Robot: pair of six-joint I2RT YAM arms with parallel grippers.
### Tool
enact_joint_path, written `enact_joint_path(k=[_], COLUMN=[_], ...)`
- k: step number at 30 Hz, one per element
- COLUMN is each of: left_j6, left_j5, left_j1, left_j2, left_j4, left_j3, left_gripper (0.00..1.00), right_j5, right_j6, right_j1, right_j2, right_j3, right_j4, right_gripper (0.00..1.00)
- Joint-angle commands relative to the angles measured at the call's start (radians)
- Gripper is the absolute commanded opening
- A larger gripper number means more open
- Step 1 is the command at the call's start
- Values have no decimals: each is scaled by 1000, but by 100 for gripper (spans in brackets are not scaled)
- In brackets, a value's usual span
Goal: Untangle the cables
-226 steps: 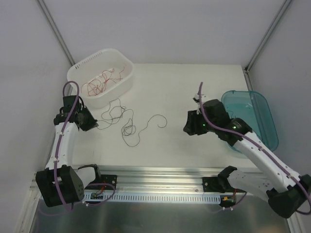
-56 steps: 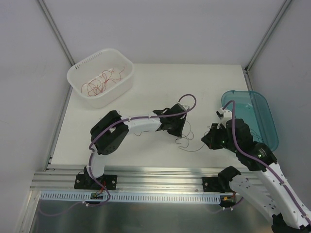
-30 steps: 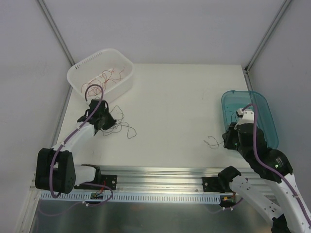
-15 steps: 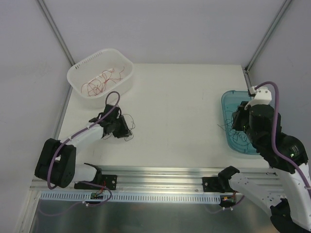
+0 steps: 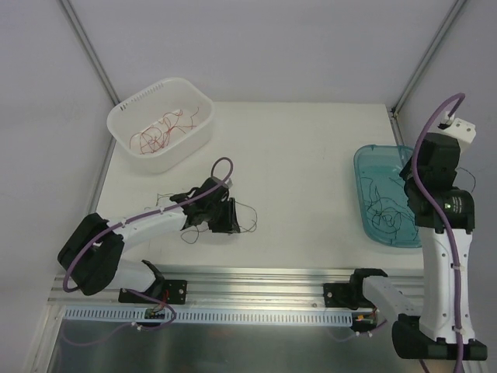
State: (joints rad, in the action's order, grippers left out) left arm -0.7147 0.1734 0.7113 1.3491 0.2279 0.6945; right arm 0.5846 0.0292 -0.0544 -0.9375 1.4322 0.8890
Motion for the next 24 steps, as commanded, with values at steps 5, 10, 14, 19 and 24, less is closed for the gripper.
enact_joint_path(k=[5, 10, 14, 19, 24], left_j6=[-23, 3, 40, 76, 118], left_j5=[-26, -77, -135, -169, -185], left_j1=[79, 77, 65, -1, -166], left_j2=[19, -45, -88, -145, -244], left_j4=[5, 40, 117, 201, 284], left_j3=[68, 79, 114, 128, 112], left_gripper=[51, 70, 91, 99, 99], right_j5=[-322, -475, -537, -575, -656], right_j6=[-178, -242, -242, -203, -152], right_j1=[272, 366, 366, 355, 225], right_j2=[-93, -147, -164, -114, -24], right_j3=[-226, -341, -351, -361, -404], right_j4=[-166, -213, -211, -180, -179], right_gripper=[1, 5, 26, 67, 82])
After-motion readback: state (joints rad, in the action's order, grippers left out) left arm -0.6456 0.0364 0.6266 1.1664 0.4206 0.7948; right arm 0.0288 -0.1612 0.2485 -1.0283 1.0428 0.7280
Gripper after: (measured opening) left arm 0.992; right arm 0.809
